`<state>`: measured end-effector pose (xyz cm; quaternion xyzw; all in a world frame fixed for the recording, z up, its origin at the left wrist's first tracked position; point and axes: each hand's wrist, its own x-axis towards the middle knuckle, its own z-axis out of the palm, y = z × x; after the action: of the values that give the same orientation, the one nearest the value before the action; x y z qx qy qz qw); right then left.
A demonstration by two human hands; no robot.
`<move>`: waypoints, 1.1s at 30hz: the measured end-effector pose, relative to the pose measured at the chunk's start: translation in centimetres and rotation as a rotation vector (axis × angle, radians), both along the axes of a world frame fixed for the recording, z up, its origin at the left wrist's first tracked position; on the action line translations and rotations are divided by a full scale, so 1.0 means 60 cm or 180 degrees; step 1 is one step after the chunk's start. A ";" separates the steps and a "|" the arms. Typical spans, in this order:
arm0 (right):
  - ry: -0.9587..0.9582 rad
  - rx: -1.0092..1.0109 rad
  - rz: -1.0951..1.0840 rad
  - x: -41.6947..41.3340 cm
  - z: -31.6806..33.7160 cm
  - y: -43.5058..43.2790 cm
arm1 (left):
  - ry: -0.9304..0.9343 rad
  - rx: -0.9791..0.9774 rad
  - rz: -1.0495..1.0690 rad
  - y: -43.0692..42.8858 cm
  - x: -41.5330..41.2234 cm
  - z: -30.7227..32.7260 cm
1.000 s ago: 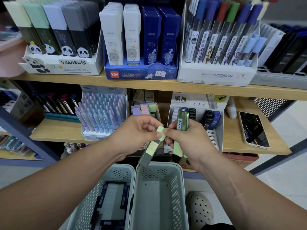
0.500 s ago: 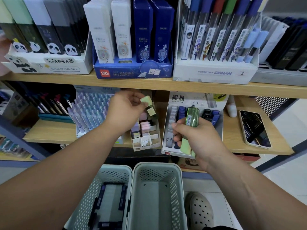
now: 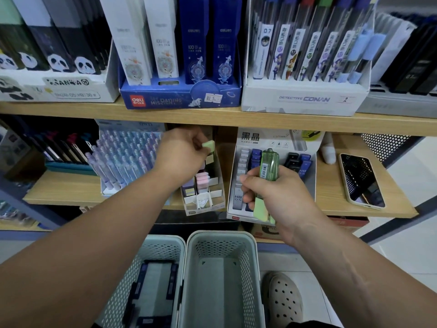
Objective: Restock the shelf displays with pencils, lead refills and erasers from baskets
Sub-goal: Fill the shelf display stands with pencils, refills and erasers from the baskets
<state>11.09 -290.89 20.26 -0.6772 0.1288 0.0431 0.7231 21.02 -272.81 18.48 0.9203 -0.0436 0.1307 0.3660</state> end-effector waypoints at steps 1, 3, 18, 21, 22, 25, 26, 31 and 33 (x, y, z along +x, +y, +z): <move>0.0000 0.0001 -0.0003 0.000 -0.001 0.000 | -0.0023 0.0076 0.0019 0.000 0.001 -0.003; 0.0001 0.0012 -0.0014 0.002 -0.002 0.000 | -0.0009 0.0186 0.0038 -0.001 0.003 -0.007; 0.0016 -0.0054 -0.0044 0.002 -0.006 -0.008 | 0.0687 0.0263 -0.0101 -0.011 0.032 0.000; 0.0049 -0.0082 -0.0038 0.000 -0.006 -0.010 | 0.0629 0.0250 -0.0109 -0.011 0.033 -0.005; 0.0055 -0.0072 -0.0038 0.000 -0.006 -0.009 | 0.0608 0.0239 -0.0118 -0.011 0.034 -0.006; 0.0065 -0.0020 -0.0012 -0.001 -0.005 -0.007 | 0.0624 0.0121 -0.0314 -0.011 0.036 -0.006; 0.0076 -0.0003 0.0006 -0.001 -0.005 -0.006 | 0.0646 0.0125 -0.0423 -0.012 0.036 -0.006; 0.0366 0.0392 0.0135 -0.001 -0.002 -0.007 | 0.0650 0.0065 -0.0567 -0.012 0.037 -0.007; 0.0513 0.0534 0.0157 -0.002 -0.005 -0.007 | 0.0613 0.0054 -0.0582 -0.014 0.036 -0.007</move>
<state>10.99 -291.33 19.99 -0.6116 0.1657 0.1258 0.7633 23.18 -273.64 18.05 0.9239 -0.0931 0.0075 0.3711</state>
